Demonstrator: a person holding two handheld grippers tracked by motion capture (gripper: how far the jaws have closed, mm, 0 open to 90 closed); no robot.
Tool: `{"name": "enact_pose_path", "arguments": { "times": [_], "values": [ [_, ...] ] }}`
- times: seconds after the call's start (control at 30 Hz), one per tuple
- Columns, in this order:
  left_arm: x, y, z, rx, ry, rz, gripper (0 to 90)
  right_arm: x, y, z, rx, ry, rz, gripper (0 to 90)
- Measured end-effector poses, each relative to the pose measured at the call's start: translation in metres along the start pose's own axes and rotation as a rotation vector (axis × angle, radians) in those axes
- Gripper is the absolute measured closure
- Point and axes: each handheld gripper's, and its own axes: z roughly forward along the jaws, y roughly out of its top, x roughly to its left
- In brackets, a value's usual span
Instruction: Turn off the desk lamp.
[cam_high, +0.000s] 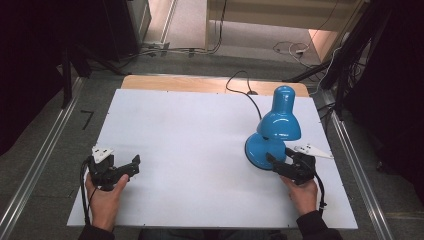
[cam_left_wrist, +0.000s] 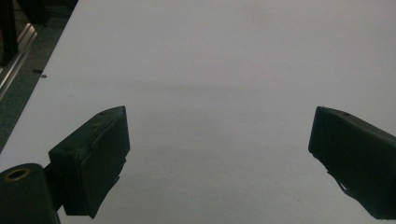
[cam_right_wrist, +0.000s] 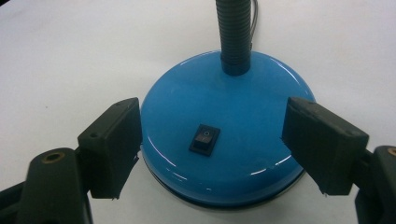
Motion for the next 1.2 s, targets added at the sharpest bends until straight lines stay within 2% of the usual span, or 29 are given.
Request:
{"name": "enact_pose_path", "arguments": {
  "times": [0.47, 0.73, 0.97, 1.2],
  "values": [
    [0.0, 0.0, 0.0, 0.001, 0.002, -0.004, 5.8, -0.005, -0.002, -0.003, 0.009, -0.012, -0.009, 19.2],
    [0.001, 0.0, 0.0, 0.001, 0.002, -0.006, 5.8, -0.007, -0.004, -0.004, 0.004, -0.039, -0.005, 19.2],
    [0.001, 0.0, 0.0, 0.002, 0.001, -0.008, 5.8, -0.013, -0.005, -0.006, 0.0, -0.051, 0.006, 19.1],
    [0.001, -0.001, -0.001, 0.004, 0.0, -0.008, 5.8, -0.019, -0.01, -0.01, -0.001, -0.066, -0.004, 19.0]
  ]
}}
